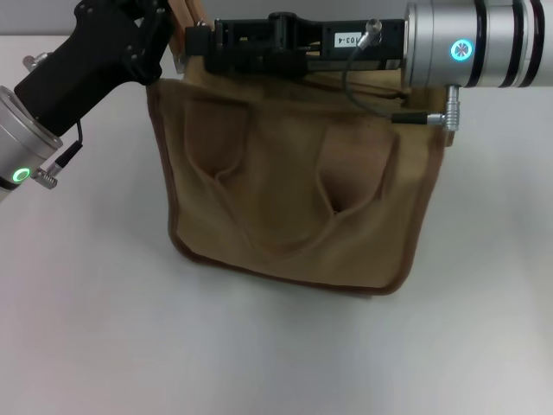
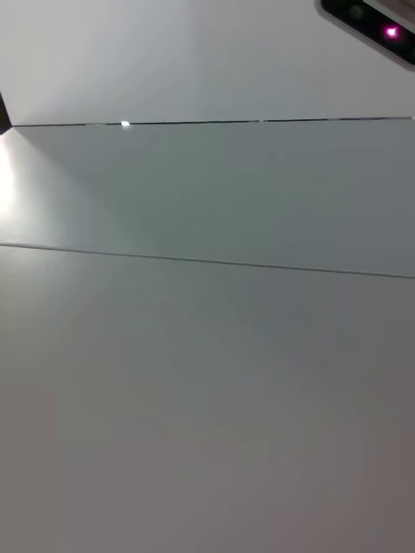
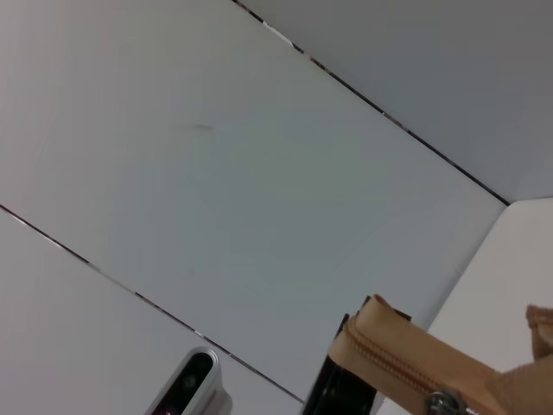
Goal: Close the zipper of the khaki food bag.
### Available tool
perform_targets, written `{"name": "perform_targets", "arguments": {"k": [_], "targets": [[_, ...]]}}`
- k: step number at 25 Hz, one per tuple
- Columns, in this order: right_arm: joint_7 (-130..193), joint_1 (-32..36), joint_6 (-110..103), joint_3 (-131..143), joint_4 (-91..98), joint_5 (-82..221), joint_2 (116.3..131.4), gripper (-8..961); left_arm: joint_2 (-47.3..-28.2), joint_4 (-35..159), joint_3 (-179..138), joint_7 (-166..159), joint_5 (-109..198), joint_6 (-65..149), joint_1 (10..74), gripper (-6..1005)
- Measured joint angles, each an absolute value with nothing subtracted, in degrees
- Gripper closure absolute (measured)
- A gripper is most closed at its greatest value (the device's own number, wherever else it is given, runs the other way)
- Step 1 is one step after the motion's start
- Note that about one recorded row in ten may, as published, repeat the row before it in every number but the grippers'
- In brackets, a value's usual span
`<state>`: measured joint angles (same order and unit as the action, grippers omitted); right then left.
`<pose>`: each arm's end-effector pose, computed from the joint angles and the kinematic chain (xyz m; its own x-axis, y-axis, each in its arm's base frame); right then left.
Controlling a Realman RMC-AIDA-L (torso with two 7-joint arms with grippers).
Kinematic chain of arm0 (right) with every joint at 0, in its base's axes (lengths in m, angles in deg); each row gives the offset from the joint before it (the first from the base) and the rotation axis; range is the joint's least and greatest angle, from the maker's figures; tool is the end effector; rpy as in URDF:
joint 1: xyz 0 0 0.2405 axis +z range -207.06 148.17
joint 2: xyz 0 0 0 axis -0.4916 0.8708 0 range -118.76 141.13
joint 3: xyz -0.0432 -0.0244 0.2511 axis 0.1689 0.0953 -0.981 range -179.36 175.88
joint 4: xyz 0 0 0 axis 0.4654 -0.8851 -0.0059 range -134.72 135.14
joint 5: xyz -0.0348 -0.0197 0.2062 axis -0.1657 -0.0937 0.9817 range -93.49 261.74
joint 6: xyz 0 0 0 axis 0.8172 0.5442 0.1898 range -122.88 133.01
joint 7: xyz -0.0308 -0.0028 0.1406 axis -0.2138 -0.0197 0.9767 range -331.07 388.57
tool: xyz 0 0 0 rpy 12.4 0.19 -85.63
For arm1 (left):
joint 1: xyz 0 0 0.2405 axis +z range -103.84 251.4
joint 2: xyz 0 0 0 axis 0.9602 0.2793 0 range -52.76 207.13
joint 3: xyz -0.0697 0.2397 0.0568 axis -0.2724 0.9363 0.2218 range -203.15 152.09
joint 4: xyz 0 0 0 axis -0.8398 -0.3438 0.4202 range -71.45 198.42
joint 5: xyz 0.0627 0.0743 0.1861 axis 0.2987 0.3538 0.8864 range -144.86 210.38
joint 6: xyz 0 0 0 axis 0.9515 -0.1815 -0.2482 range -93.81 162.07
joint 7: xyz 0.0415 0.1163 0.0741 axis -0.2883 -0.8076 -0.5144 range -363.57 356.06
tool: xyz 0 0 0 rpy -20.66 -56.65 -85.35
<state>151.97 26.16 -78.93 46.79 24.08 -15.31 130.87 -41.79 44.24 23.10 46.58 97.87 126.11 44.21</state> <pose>0.0943 0.3957 -0.0448 0.4080 -0.8031 -0.4341 -0.6736 -0.5858 0.4507 -0.2315 0.3382 0.0188 0.4505 -0.1371 0.8822 0.4872 -0.7903 -0.3716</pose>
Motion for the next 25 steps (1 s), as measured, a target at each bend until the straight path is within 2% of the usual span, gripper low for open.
{"name": "perform_targets", "arguments": {"k": [10,16,25], "targets": [[151.2,25.9,-77.9,46.8,23.9,-15.4,130.89,321,-42.03,44.5,24.5,46.0,97.6,127.5,44.7,979],[151.1,26.2,-76.2,47.6,23.8,-15.4,130.89,528,-42.02,44.9,25.1,45.2,97.5,128.0,44.8,978],[151.1,26.8,-75.2,48.3,23.9,-15.3,130.92,567,-41.99,46.1,25.1,43.9,97.2,128.2,44.4,978]]}}
